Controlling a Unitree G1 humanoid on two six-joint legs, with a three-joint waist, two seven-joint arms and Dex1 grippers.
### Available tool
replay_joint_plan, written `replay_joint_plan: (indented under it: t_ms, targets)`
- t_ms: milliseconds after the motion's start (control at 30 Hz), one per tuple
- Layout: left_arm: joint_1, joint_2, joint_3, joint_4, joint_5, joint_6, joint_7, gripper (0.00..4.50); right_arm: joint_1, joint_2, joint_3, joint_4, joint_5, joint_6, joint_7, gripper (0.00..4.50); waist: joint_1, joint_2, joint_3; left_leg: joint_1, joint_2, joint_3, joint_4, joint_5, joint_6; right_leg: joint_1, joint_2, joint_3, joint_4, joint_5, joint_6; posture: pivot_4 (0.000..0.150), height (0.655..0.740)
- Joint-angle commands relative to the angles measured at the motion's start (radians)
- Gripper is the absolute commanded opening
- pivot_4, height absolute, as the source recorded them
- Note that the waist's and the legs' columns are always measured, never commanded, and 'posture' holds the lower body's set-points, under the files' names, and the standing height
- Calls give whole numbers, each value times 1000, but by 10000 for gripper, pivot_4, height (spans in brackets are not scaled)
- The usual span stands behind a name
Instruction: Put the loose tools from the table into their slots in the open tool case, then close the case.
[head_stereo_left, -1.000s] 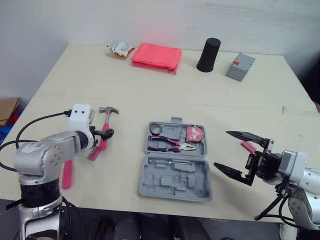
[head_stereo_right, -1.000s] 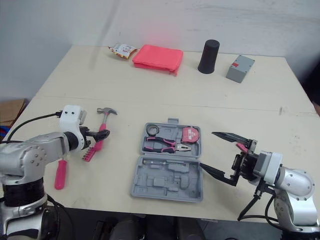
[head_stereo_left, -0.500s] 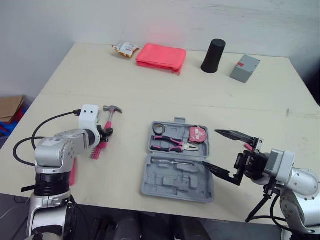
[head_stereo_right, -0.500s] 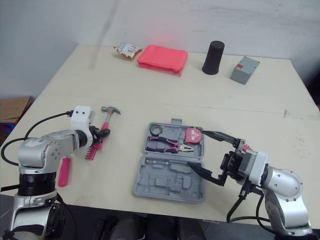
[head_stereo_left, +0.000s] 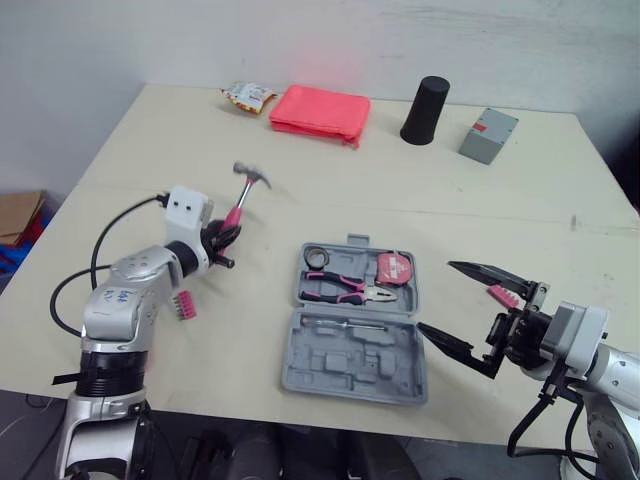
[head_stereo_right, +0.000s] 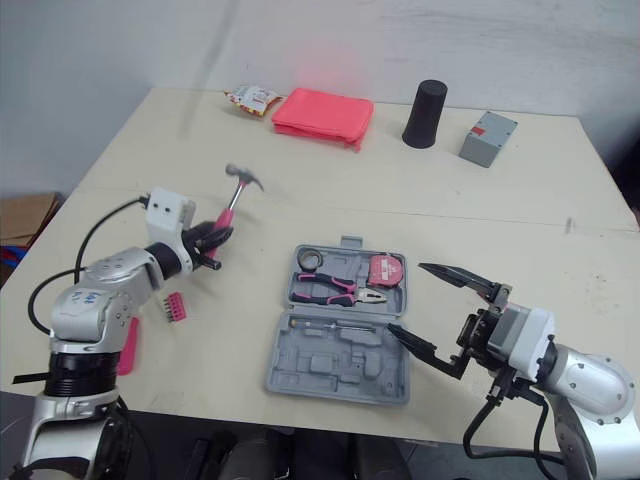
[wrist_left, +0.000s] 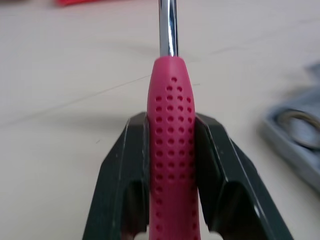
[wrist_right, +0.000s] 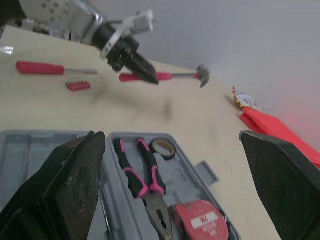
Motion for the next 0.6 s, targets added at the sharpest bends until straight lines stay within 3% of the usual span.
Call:
replay_joint_plan:
  t_ms: [33,133,233,367,600]
  targets:
    - [14,94,-51,-125,-81,-202,-361,5612,30,-32,-69,-8,35,-15,49,45000,3,0,0,0,0,0,0,0,0,0,0,0,-1,0,0,1500,7400]
    - [16,172,-114,-189,-103,-248,-538,5612,85,-54,-116,-17,59,-2,89,45000,4,0,0,0,1,0,-1,-1,0,1,1,0,-3,0,0,1500,7400]
    - [-11,217,-216,-286,-102,-191,-612,5612,173,-71,-166,-40,69,2,134,45000,4,0,0,-1,0,0,0,-1,1,1,1,0,-4,0,0,1500,7400]
    - [-83,233,-378,-361,-21,-64,-598,5612,225,-66,-197,-75,77,16,127,45000,3,0,0,0,0,-1,1,-1,3,3,1,2,-3,0,1,1500,7400]
    - [-223,163,-585,-411,72,221,-488,5612,262,-52,-201,-141,81,53,97,45000,0,0,0,0,-1,-2,1,0,4,2,1,4,-1,1,2,1500,7400]
